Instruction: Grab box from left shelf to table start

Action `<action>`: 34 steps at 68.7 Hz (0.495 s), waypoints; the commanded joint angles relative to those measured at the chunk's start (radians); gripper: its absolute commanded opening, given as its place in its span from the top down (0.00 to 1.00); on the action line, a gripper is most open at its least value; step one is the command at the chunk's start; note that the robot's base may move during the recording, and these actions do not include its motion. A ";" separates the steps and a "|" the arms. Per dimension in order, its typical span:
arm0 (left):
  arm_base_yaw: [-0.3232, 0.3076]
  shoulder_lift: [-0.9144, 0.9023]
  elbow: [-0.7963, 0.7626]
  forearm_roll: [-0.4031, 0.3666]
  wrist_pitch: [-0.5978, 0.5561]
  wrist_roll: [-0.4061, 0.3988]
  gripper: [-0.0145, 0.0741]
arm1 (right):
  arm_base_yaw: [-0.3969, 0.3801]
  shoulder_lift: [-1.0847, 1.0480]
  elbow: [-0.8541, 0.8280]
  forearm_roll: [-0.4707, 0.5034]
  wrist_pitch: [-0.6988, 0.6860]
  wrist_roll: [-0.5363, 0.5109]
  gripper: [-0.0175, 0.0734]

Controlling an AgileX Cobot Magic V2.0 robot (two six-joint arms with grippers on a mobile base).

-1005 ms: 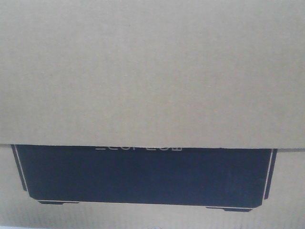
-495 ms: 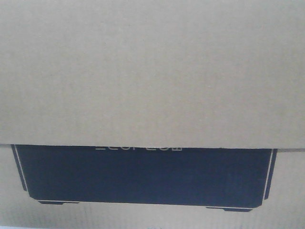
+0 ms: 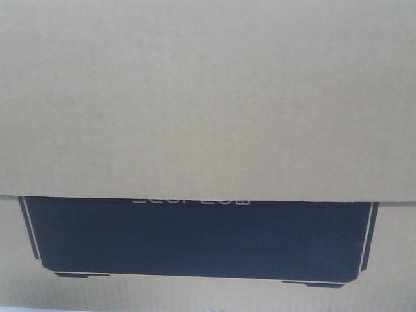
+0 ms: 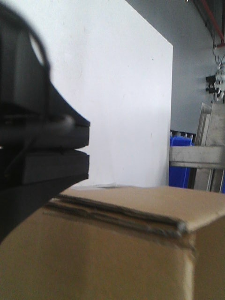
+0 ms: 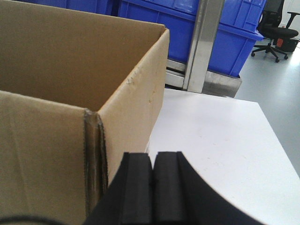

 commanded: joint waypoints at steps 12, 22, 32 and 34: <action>0.005 -0.014 0.194 -0.012 -0.434 0.000 0.95 | -0.003 0.001 -0.026 -0.015 -0.099 -0.002 0.74; 0.001 -0.014 0.225 -0.012 -0.477 0.000 0.95 | -0.003 0.001 -0.026 -0.015 -0.099 -0.002 0.74; 0.001 -0.014 0.225 -0.012 -0.498 0.000 0.95 | -0.003 0.001 -0.026 -0.015 -0.098 -0.002 0.74; 0.001 -0.014 0.225 -0.012 -0.498 0.000 0.95 | -0.003 0.001 -0.026 -0.015 -0.098 -0.002 0.74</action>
